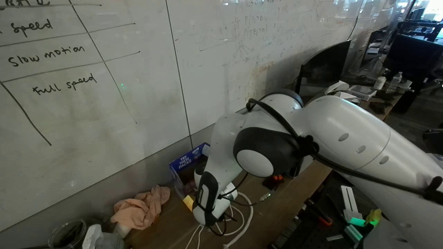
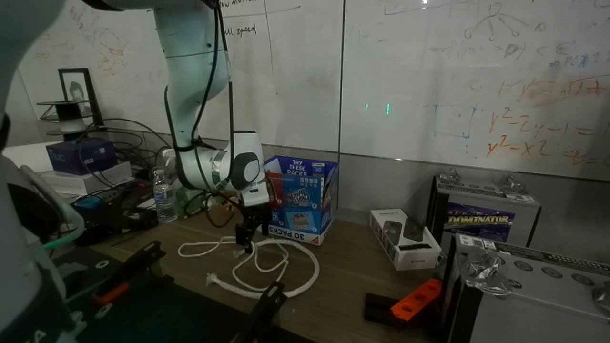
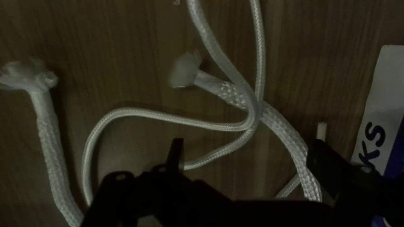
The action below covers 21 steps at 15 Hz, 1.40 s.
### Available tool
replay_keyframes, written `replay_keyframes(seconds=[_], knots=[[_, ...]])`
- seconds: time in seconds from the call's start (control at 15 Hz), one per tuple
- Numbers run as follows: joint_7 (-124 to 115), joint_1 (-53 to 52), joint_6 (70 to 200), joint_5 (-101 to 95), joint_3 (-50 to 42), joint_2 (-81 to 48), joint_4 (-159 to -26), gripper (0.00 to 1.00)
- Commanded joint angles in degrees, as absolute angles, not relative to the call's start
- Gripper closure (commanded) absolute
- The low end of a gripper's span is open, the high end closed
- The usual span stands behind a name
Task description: Put the white ropes inside the blue box
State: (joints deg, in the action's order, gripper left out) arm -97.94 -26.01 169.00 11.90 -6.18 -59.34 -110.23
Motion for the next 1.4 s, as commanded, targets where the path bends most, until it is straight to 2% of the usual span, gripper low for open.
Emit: replay_keyframes(seconds=[0.0,1.33], knots=[[-99.32,-26.50,169.87,13.01,-6.66,-60.32,-109.25,0.00],[-106.47,-25.67,169.21,14.45,-3.03,-60.90,-109.55,0.00]])
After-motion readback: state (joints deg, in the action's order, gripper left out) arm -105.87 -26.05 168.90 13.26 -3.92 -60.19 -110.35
